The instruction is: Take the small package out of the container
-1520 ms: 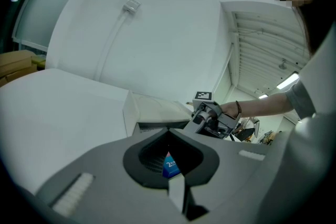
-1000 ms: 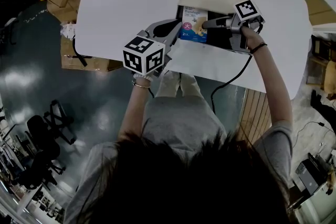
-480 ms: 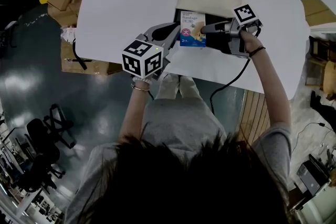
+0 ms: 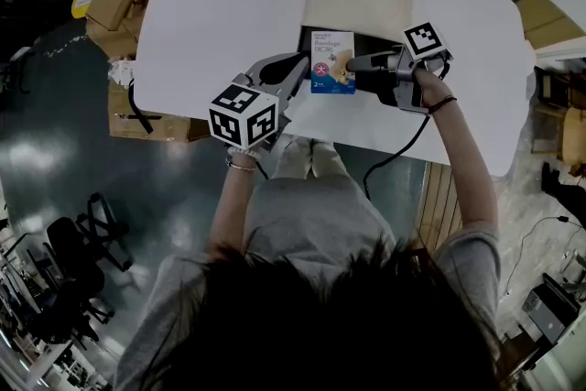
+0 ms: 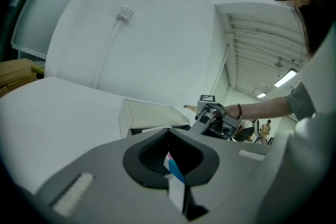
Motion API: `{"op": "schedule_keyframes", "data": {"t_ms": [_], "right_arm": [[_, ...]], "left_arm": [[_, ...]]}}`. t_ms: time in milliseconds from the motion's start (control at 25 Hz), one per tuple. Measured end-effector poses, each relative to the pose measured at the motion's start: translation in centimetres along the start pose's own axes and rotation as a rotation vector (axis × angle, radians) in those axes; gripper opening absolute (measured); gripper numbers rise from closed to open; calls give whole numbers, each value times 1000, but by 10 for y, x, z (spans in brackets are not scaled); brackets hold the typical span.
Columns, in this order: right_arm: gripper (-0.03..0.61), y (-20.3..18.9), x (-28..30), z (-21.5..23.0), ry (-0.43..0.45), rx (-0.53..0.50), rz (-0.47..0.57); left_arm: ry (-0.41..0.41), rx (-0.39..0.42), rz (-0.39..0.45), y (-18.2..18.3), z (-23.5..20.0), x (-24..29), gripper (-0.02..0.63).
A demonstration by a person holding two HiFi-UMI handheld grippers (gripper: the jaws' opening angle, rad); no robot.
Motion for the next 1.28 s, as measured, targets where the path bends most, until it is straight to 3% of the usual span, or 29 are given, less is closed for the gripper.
{"op": "schedule_keyframes", "data": {"t_ms": [640, 800, 1200, 1280], "right_arm": [[104, -28, -28, -25, 131, -205, 256], [104, -37, -41, -33, 101, -245, 324], [106, -44, -56, -49, 222, -397, 488], [106, -48, -63, -49, 204, -402, 530]], "left_arm": [[4, 54, 64, 16, 19, -12, -8], [-12, 76, 84, 27, 28, -13, -8], [-23, 130, 131, 47, 41, -15, -8], [-23, 139, 139, 51, 43, -15, -8]]}}
Point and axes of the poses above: the fingertips, and each gripper's own axes: x forward along the fingers, z to its right, y out of its top, the point moved 8 cm from there along -x, backward along the fingers, and after that the axes turned 6 degrees about x, right-handed, at the moved point
